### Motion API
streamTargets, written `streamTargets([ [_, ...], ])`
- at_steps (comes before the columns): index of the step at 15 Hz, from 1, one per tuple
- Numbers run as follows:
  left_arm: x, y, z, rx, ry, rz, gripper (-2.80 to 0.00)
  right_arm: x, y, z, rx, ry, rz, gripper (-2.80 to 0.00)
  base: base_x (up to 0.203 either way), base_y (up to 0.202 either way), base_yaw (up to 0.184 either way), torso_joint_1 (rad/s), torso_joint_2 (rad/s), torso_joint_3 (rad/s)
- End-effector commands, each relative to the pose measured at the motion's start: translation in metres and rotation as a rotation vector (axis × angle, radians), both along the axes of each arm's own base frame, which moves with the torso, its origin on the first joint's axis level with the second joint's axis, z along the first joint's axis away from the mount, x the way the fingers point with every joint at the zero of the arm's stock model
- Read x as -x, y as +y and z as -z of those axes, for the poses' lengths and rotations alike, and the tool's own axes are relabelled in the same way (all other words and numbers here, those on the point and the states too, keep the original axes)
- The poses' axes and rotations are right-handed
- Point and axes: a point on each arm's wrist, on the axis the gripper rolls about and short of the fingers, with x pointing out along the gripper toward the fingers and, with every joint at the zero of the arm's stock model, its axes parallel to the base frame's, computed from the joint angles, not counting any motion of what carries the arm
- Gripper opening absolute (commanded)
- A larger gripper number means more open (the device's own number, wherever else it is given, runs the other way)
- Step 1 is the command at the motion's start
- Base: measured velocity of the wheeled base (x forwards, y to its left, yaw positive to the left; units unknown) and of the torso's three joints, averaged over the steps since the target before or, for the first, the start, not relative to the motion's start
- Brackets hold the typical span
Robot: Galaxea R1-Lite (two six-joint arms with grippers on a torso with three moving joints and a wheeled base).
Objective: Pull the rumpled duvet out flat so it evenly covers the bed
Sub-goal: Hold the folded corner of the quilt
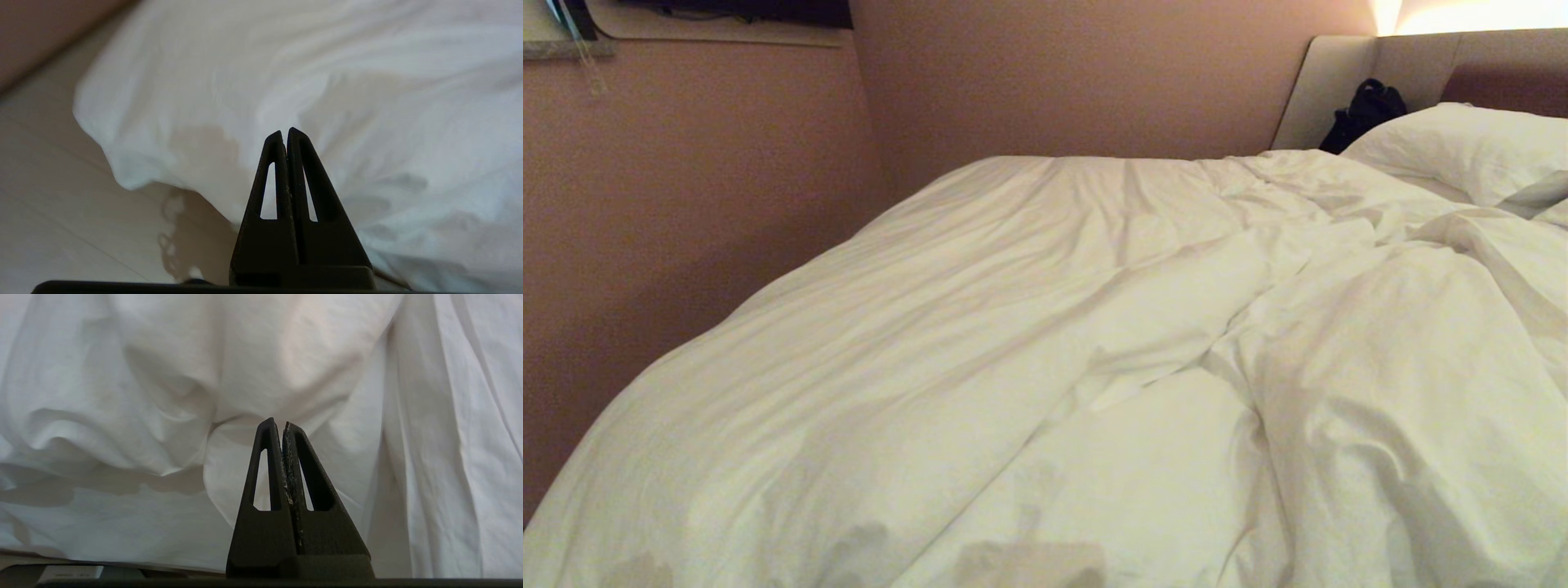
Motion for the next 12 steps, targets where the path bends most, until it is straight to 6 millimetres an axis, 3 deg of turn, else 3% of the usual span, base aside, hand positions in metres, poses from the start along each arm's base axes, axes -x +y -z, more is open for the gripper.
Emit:
streamTargets([
  [1, 0.0036, 0.0107, -0.0071, -0.043, -0.062, -0.138, -2.80, 0.0000, 0.0000, 0.0001, 0.000, 0.000, 0.000, -2.80, 0.000, 0.000, 0.000, 0.000, 0.00, 0.000],
  [12, 0.0102, 0.0175, -0.0029, -0.067, -0.061, -0.084, -2.80, 0.0000, 0.0000, 0.0001, 0.000, 0.000, 0.000, -2.80, 0.000, 0.000, 0.000, 0.000, 0.00, 0.000],
])
